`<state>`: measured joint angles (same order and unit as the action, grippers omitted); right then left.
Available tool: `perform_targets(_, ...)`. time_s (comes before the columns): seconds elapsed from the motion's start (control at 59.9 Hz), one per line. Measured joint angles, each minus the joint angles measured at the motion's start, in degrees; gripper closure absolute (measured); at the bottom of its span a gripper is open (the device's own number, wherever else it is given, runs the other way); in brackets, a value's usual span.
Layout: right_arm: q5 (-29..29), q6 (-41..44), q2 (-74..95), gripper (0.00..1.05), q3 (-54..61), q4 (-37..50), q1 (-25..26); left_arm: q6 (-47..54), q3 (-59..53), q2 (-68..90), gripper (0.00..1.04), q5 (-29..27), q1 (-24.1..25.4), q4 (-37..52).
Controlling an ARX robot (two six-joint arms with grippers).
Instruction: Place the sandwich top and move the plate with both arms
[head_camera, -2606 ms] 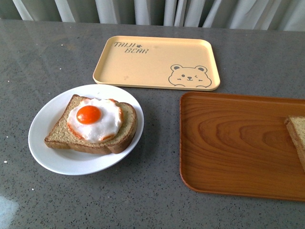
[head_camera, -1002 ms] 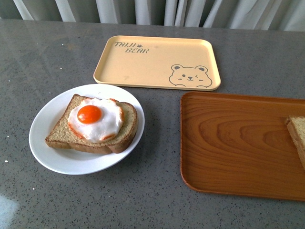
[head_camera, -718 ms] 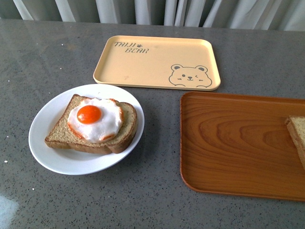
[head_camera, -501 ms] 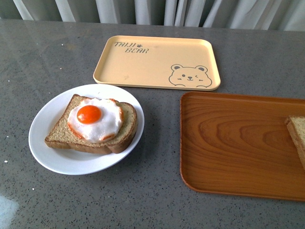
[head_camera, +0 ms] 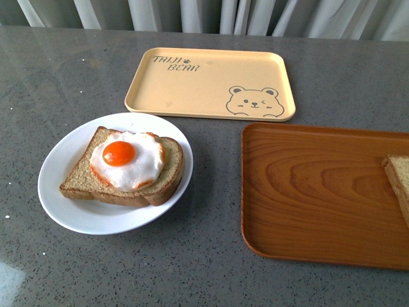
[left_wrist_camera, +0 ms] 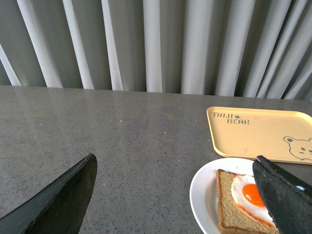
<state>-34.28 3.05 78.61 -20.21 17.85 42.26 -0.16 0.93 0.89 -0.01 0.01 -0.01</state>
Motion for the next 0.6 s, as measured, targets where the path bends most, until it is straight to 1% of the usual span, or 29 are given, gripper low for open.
perform_targets(0.184,2.0,-0.8,7.2,0.09,-2.1,3.4,-0.9,0.0,0.0,0.0,0.09,0.0,0.0,0.0)
perform_targets(0.434,6.3,-3.1,14.3,0.09,-3.0,8.2,-3.5,0.0,0.0,0.0,0.09,0.0,0.0,0.0)
perform_targets(0.601,7.4,-4.3,18.1,0.09,-4.1,10.1,-4.3,0.0,0.0,0.0,0.09,0.0,0.0,0.0)
